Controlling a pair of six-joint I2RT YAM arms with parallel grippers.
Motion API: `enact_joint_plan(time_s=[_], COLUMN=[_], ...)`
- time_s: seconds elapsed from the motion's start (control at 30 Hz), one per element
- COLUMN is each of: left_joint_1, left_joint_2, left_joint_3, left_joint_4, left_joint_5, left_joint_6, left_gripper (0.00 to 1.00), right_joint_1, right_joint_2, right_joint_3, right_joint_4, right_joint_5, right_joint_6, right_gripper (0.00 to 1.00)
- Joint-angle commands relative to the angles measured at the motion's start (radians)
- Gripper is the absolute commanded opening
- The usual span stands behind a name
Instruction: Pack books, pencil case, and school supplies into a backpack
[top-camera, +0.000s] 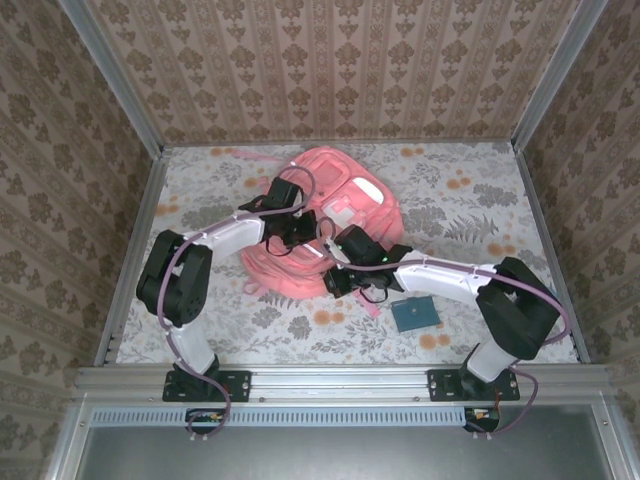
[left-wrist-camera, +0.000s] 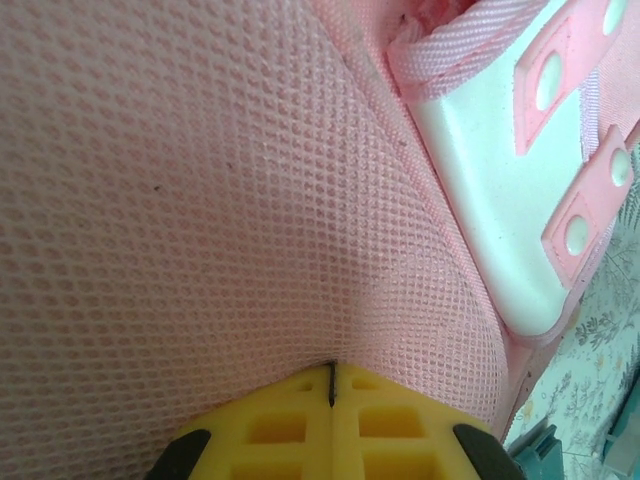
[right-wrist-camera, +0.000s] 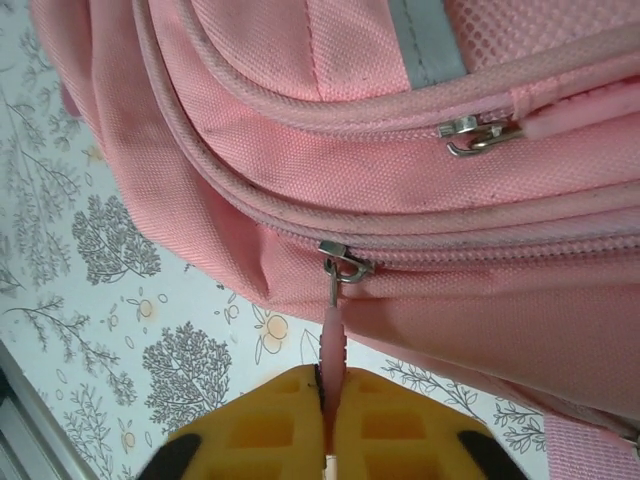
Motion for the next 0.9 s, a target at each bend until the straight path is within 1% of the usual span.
enact_joint_plan(time_s=[0.0, 0.07, 0.1, 0.2, 0.33, 0.43, 0.5, 0.63, 0.7, 0.87], left_joint_1=[0.006, 0.016, 0.019, 0.03, 0.028, 0.012, -0.008, -0.061, -0.096, -0.148], left_joint_2=[-0.038, -0.088, -0.114, -0.188, -0.284, -0.367, -0.42, -0.511, -0.543, -0.581], left_joint_3=[-0.023, -0.022, -0.024, -0.042, -0.091, -0.146, -0.184, -0.26, -0.297, -0.34], left_joint_4=[-0.02, -0.039, -0.053, -0.088, -0.14, -0.18, -0.211, -0.222, -0.21, -0.187], left_joint_5=[0.036, 0.057, 0.059, 0.045, -0.008, -0.054, -0.088, -0.115, -0.126, -0.137], left_joint_6=[-0.01, 0.002, 0.01, 0.024, 0.036, 0.033, 0.025, -0.034, -0.072, -0.125], left_gripper=[0.09, 0.17, 0.21, 0.31, 0.39, 0.43, 0.47, 0.5, 0.52, 0.52], right_joint_1=[-0.015, -0.034, -0.037, -0.043, -0.064, -0.067, -0.069, -0.073, -0.081, -0.086], right_joint_2=[-0.1, -0.149, -0.173, -0.231, -0.234, -0.199, -0.15, -0.089, -0.052, 0.012], right_joint_3=[-0.045, -0.083, -0.096, -0.11, -0.109, -0.084, -0.06, -0.028, -0.009, 0.011], right_joint_4=[0.062, 0.081, 0.082, 0.068, 0.06, 0.051, 0.042, 0.063, 0.073, 0.114], right_joint_5=[-0.017, 0.0, 0.023, 0.077, 0.124, 0.131, 0.136, 0.15, 0.137, 0.112], right_joint_6=[0.126, 0.183, 0.213, 0.307, 0.539, 0.691, 0.767, 0.837, 0.857, 0.871], right_gripper=[0.29, 0.49, 0.55, 0.59, 0.57, 0.48, 0.45, 0.44, 0.44, 0.39])
